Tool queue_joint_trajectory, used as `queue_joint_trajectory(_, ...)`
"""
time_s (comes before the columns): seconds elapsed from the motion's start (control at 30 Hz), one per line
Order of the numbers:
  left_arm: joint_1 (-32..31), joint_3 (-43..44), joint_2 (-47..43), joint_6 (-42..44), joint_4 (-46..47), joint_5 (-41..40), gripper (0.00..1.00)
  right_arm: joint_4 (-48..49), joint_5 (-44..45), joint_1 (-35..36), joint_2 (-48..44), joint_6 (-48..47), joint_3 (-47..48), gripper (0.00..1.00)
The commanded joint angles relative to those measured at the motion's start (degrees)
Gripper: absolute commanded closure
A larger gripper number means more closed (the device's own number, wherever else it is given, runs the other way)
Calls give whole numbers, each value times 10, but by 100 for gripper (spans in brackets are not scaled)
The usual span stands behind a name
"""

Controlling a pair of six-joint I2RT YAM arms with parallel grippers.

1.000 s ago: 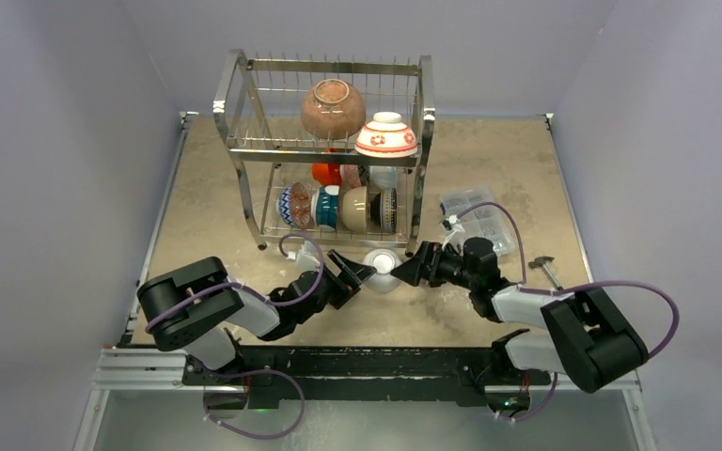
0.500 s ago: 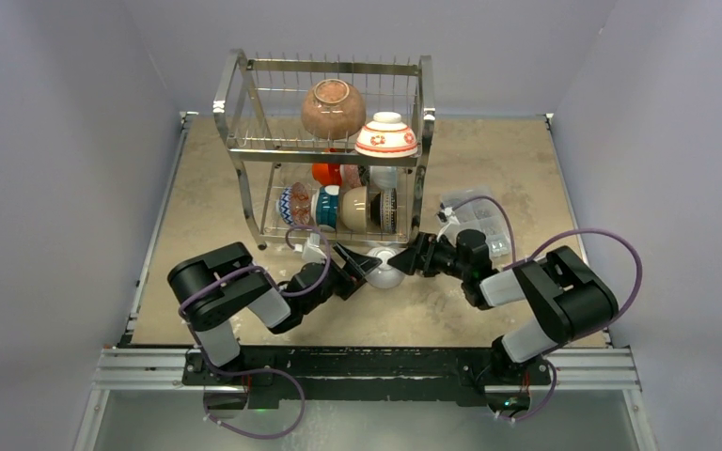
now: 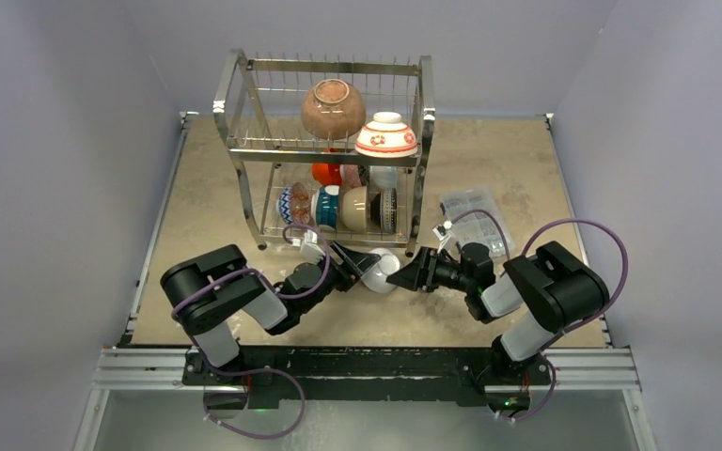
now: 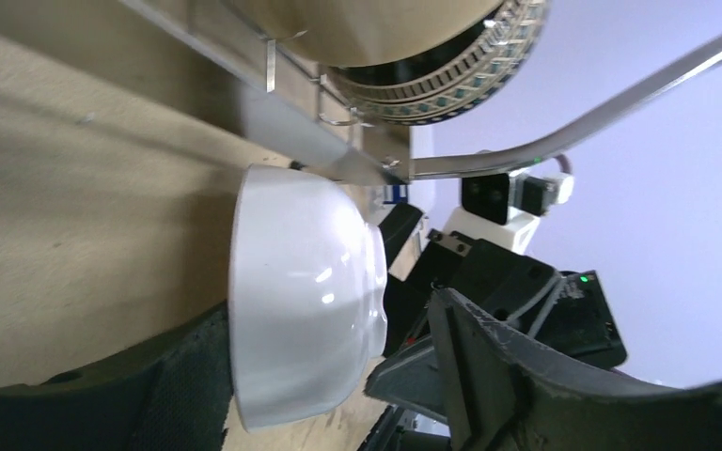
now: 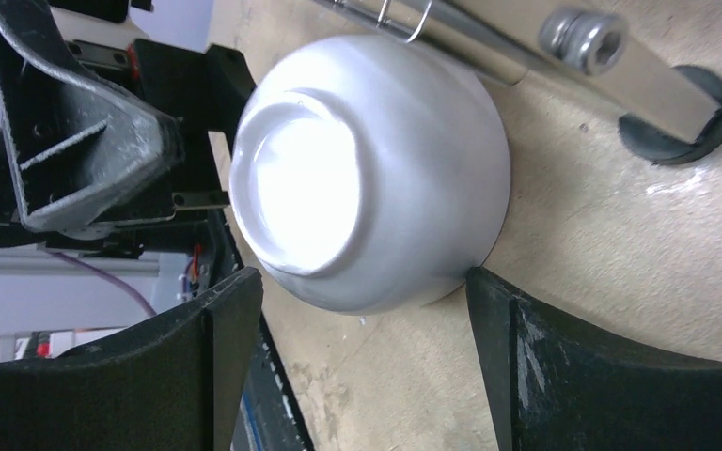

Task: Load the bowls into the dish rack
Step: Pick up the bowl from the center of the board.

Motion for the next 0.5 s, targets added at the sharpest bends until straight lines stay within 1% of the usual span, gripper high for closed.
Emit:
queue_joint_trajectory(0.0, -1, 0, -20, 23, 88, -2, 37, 34, -28, 3, -6, 15, -5, 19)
queue_joint_trajectory(0.03, -1, 4, -20, 24, 88, 8, 39, 33, -29, 3, -7, 14, -4, 18)
queue_joint_trajectory(0.17, -6, 11, -17, 22, 95, 23, 45, 28, -27, 3, -11, 13, 1, 18)
queue_joint_trajectory(0.23, -7, 13, -13, 21, 105, 30, 51, 27, -26, 3, -14, 14, 2, 18)
queue_joint_trajectory(0.3, -7, 13, -7, 20, 119, 33, 60, 26, -28, 3, -20, 15, 1, 18)
queue_joint_trajectory(0.37, -7, 12, -5, 19, 134, 39, 72, 17, -30, 3, -34, 14, -3, 17)
queue_joint_trajectory(0.43, -6, 11, -4, 20, 142, 45, 88, -11, -32, 4, -57, 10, -5, 17)
queue_joint_trajectory(0.47, -7, 10, -4, 22, 146, 50, 95, -29, -31, 4, -74, 5, -6, 16)
